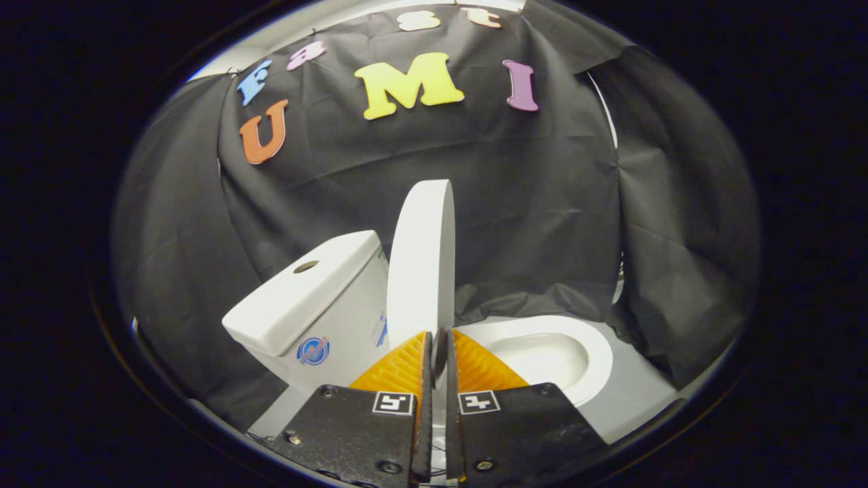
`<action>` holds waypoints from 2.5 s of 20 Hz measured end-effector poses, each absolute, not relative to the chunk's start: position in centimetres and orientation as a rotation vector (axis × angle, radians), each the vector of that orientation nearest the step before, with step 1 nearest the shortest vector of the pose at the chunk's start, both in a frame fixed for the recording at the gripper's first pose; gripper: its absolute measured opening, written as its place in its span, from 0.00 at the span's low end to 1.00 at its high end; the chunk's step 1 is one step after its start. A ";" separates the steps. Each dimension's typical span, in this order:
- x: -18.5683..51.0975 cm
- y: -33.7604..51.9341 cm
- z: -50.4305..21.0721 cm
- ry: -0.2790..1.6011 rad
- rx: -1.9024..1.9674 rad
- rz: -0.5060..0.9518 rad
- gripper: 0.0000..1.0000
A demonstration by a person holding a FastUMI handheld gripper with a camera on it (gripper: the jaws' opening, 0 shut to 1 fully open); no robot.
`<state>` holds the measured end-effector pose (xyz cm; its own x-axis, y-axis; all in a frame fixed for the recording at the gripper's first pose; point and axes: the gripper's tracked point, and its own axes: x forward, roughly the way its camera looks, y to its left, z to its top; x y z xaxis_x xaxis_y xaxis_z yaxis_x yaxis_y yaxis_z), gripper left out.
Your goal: Open the toilet lid.
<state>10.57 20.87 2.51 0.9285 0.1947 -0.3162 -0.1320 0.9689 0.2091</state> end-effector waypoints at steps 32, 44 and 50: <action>7.6 27.8 8.8 0.063 -0.053 0.345 0.83; 1.7 10.2 13.0 -0.158 0.072 0.218 1.00; 0.8 3.9 6.4 -0.060 0.067 0.178 1.00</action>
